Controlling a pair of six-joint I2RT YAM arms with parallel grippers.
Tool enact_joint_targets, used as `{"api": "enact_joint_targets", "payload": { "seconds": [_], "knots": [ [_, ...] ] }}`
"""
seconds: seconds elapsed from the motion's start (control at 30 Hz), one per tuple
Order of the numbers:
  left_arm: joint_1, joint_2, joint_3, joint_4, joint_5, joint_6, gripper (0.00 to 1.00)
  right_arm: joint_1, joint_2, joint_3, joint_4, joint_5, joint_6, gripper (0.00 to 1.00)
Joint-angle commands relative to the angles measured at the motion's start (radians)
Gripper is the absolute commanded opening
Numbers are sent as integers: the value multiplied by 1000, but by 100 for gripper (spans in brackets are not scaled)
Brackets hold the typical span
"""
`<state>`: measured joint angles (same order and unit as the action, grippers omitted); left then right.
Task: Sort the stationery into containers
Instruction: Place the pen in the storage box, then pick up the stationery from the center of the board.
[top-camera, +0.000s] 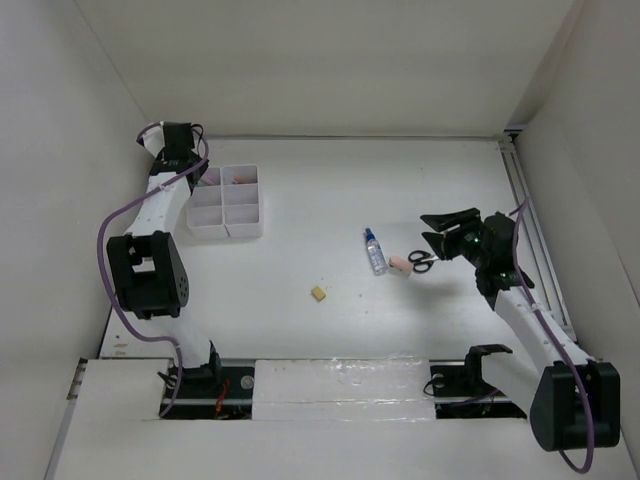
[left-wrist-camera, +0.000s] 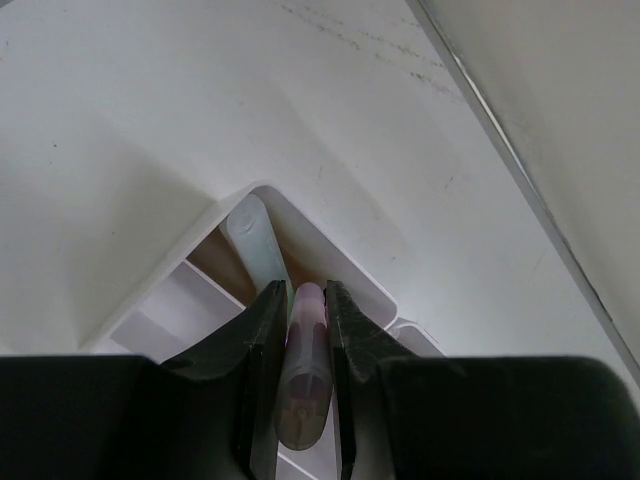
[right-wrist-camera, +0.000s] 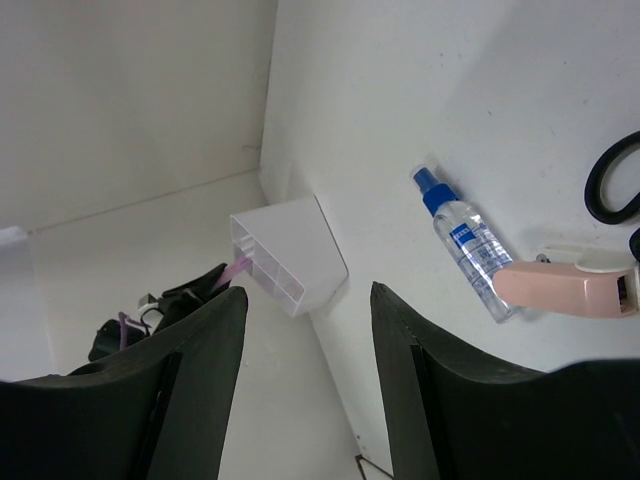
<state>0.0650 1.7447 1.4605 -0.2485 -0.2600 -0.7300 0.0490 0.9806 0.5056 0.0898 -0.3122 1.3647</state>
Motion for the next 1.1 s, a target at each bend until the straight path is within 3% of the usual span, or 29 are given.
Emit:
{"api": "enact_joint_targets", "payload": {
  "seconds": [0.0, 0.07, 0.1, 0.2, 0.23, 0.27, 0.3, 0.37, 0.4, 0.47, 0.5, 0.7, 0.9, 1.07],
  "knots": [
    [1, 12, -5, 29, 14, -17, 3, -15, -16, -7, 65, -15, -21, 58],
    [1, 21, 6, 20, 15, -17, 14, -15, -25, -7, 65, -15, -21, 58],
    [1, 21, 6, 20, 15, -17, 27, -24, -25, -7, 65, -15, -21, 58],
    [1, -11, 6, 29, 34, -17, 47, -24, -34, -7, 65, -24, -21, 58],
    [1, -22, 6, 29, 34, -17, 57, -24, -34, -7, 76, -24, -33, 58],
    [1, -46, 6, 29, 34, -17, 74, -24, -34, -7, 85, -33, -50, 58],
    [1, -59, 6, 29, 12, -17, 81, -24, -34, 4, 85, -33, -61, 58],
    [1, -83, 6, 29, 11, -8, 86, -24, -25, 16, 103, -42, -99, 59],
    [1, -105, 6, 29, 11, -8, 89, -24, -25, 16, 119, -62, -120, 69],
    [-8, -132, 15, 29, 34, 3, 95, -3, 10, 48, 152, -73, -214, 99],
    [-22, -164, 15, 29, 34, 18, 99, 12, 24, 69, 142, -83, -260, 99],
    [-37, -252, 75, -11, 151, 93, 99, 244, 187, 338, -111, 71, -681, 99],
    [-138, -370, 86, -107, 108, 158, 99, 461, 207, 378, -153, 237, -814, 99],
    [-215, -482, -31, -172, 97, 158, 99, 665, 322, 494, -370, 418, -932, 99]
  ]
}}
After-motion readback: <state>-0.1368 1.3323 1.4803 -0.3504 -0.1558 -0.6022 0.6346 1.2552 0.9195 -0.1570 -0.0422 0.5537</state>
